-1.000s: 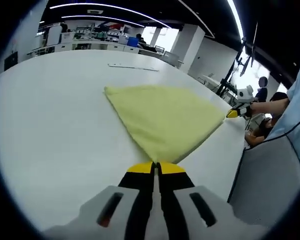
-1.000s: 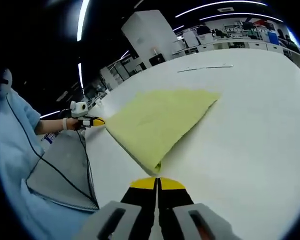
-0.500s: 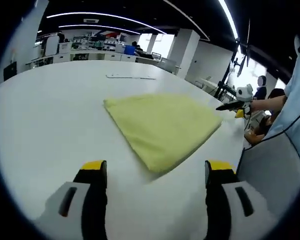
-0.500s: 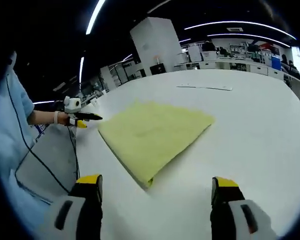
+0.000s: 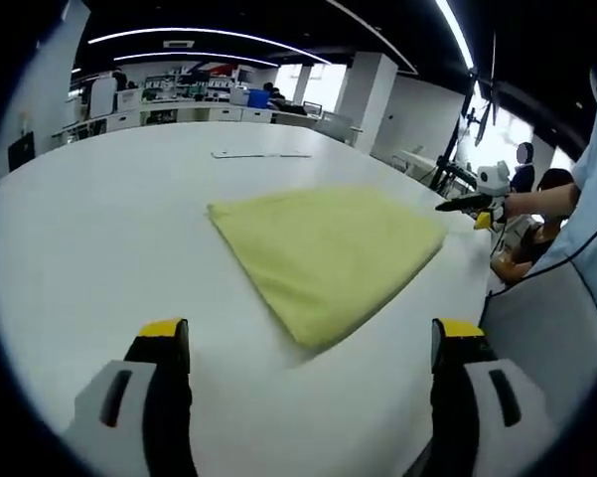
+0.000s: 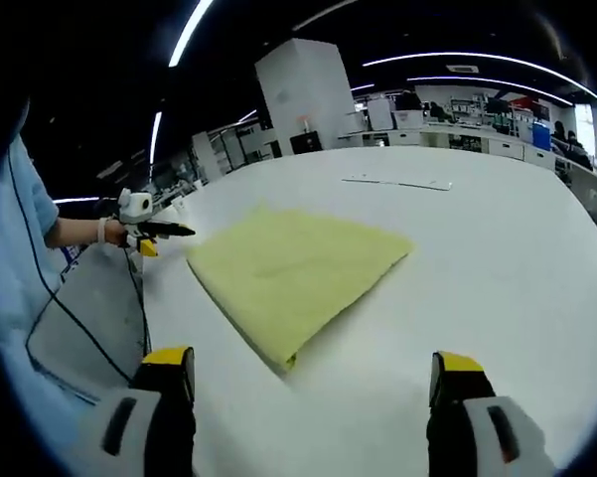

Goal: Fold the garment on the visible template until the final outline fits inside the template.

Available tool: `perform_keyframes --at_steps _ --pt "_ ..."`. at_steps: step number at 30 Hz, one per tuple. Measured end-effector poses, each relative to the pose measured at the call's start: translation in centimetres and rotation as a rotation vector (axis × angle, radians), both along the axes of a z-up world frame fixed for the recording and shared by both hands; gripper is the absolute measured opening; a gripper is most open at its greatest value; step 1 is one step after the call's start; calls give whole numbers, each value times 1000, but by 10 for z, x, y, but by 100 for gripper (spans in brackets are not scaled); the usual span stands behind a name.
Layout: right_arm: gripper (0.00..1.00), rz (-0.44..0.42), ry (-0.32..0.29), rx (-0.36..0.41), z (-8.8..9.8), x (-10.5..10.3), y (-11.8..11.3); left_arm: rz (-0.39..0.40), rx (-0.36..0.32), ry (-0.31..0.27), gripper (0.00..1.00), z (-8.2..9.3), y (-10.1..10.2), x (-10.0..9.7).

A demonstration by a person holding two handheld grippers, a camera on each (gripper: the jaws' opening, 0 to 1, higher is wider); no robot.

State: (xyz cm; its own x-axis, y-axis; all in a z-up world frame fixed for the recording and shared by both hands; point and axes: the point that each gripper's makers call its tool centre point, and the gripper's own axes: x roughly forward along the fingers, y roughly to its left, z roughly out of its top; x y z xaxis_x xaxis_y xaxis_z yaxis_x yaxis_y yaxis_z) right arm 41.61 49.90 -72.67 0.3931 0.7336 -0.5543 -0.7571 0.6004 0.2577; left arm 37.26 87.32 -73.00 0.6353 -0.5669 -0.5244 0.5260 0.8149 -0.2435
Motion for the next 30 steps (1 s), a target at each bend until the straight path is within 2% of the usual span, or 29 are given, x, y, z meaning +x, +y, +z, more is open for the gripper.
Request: perform_keyframes --at_steps 7,16,25,30 --pt "100 4 11 -15 -4 -3 0 17 -8 -13 98 3 1 -2" --pt "99 -22 -32 37 8 4 3 36 -15 -27 96 15 -4 -6" --pt "97 -41 -33 37 9 -2 1 61 -27 -47 94 20 -7 -12" --pt "96 -43 -49 37 18 -5 2 68 -32 -50 93 21 -9 -17"
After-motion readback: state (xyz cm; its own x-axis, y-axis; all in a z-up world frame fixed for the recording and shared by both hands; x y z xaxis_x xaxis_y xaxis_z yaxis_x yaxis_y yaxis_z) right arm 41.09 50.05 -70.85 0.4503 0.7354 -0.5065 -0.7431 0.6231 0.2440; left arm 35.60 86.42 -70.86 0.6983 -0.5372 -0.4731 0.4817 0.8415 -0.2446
